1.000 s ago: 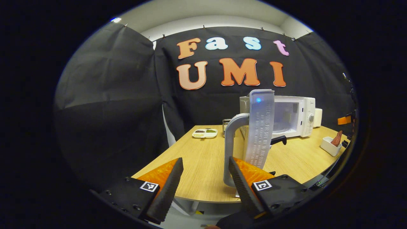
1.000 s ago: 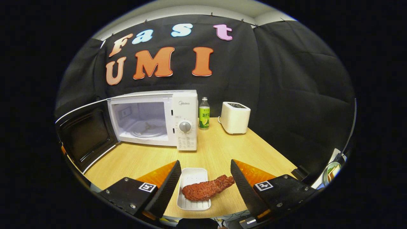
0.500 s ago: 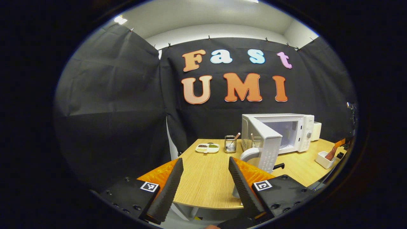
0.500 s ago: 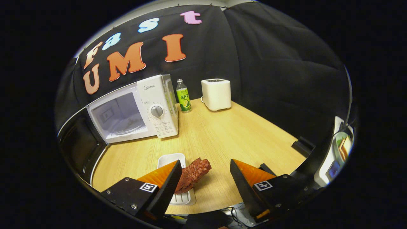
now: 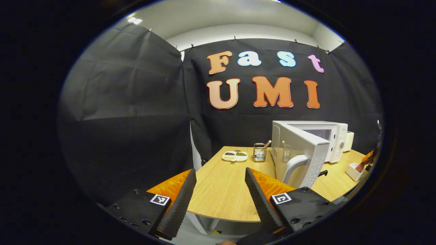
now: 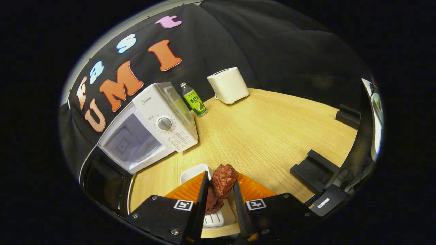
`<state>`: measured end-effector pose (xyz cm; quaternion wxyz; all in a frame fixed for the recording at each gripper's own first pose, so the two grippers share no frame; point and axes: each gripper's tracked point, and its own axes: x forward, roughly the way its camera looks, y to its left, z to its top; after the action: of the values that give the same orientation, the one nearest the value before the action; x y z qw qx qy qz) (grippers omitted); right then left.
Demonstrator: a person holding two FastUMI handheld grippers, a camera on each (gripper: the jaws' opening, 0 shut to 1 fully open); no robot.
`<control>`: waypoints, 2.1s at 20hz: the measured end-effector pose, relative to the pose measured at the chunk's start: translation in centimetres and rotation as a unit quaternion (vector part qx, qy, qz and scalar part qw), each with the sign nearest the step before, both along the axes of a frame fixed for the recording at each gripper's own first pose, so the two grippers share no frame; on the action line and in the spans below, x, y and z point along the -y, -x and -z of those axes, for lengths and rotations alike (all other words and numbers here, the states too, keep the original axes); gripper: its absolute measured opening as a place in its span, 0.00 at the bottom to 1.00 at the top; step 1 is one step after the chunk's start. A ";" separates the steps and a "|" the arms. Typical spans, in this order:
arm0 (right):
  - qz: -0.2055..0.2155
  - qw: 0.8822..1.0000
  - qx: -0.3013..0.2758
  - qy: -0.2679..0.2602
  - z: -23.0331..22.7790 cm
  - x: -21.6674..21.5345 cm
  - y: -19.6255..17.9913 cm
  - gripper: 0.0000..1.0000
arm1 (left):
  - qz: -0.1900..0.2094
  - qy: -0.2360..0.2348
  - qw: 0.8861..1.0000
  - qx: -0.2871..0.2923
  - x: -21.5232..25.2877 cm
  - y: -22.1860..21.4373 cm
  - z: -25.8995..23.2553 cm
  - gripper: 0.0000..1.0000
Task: Open the microwave oven with the left hand, put the food in, and close the microwave oven.
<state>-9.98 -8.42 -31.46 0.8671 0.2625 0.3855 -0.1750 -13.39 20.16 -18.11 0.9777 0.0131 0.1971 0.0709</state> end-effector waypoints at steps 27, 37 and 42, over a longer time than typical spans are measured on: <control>-0.133 0.975 0.151 0.090 -11.3 -15.0 -10.9 0.12 | -0.008 -0.001 1.000 -0.010 -2.9 -1.0 3.1 0.87; -0.086 0.972 0.217 0.016 -8.5 -22.4 -19.7 0.12 | -0.024 0.003 1.000 -0.017 -6.1 -1.0 3.6 0.93; -0.019 0.967 0.256 0.011 -6.7 -22.2 -23.8 0.12 | -0.036 0.003 0.999 -0.027 -7.4 -1.1 4.3 0.88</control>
<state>13.84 13.81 -24.75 0.9428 0.2816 0.1540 -0.0901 -12.26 27.54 -22.41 0.9690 0.0050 0.2240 0.1046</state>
